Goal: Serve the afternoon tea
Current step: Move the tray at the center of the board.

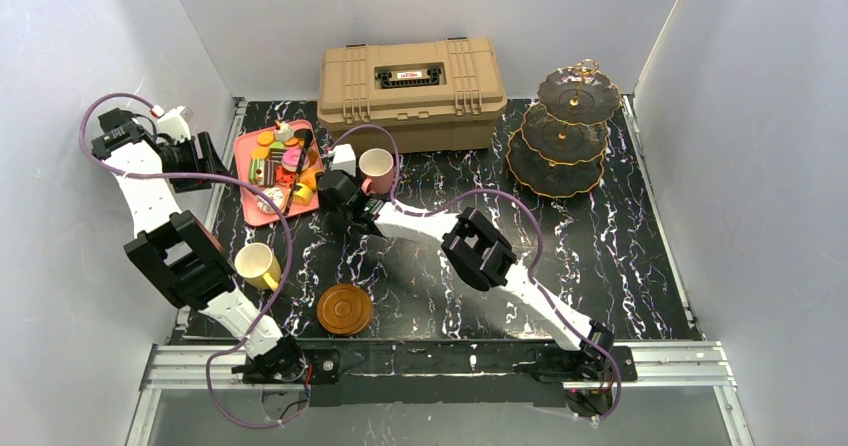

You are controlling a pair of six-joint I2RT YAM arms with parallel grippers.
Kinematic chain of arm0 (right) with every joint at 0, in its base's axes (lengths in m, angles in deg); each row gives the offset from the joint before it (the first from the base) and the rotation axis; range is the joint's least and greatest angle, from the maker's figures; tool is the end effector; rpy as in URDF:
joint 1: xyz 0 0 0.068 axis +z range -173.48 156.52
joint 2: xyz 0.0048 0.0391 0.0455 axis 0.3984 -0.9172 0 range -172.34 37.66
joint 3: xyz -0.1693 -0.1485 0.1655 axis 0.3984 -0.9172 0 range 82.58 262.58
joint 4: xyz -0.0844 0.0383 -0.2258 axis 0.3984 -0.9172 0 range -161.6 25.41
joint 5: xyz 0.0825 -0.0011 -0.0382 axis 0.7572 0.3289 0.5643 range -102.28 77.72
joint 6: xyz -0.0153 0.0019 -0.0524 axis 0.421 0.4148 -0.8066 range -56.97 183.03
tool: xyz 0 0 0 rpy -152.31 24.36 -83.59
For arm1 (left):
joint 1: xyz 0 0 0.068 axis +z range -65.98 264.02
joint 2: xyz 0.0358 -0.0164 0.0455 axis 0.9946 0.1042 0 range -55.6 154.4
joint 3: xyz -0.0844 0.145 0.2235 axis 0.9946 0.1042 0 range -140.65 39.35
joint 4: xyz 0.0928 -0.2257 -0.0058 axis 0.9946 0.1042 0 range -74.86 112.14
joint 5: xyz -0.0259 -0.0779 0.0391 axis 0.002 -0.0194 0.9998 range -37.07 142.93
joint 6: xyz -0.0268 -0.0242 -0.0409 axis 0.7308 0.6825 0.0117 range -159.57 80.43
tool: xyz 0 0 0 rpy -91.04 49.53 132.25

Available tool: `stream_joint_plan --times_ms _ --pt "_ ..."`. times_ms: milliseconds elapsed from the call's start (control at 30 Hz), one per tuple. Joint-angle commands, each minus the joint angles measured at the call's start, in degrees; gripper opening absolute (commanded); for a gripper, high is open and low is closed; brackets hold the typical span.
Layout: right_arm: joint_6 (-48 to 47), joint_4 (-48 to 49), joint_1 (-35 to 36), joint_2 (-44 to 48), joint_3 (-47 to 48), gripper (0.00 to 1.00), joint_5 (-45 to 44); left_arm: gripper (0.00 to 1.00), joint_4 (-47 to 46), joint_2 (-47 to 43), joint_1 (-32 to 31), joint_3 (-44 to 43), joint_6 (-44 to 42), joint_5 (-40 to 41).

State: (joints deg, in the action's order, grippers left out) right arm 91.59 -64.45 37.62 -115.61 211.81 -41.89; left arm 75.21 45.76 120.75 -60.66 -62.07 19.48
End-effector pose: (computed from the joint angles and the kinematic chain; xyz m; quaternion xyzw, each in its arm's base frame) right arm 0.3008 0.5077 0.1551 -0.0933 0.8169 0.2199 0.5250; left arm 0.2936 0.1939 0.3419 -0.0445 0.9297 -0.1257 0.3433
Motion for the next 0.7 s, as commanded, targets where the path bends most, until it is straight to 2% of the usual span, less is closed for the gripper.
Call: stream_joint_plan --times_ms 0,367,600,667 --pt "2.56 2.57 -0.81 -2.15 2.37 0.65 -0.88 0.59 1.63 -1.4 0.66 0.12 -0.79 -2.48" --pt "2.69 -2.98 0.16 -4.44 3.06 0.55 -1.19 0.59 2.84 -1.47 1.26 -1.02 -0.36 -4.46" --pt "0.25 -6.67 1.54 -3.94 3.66 0.55 -3.57 0.59 3.46 -2.05 1.25 -1.52 0.16 -4.81" --pt "-0.22 -6.94 1.84 -3.35 2.69 0.59 -3.7 0.59 3.55 -2.3 1.24 -1.58 0.26 -5.02"
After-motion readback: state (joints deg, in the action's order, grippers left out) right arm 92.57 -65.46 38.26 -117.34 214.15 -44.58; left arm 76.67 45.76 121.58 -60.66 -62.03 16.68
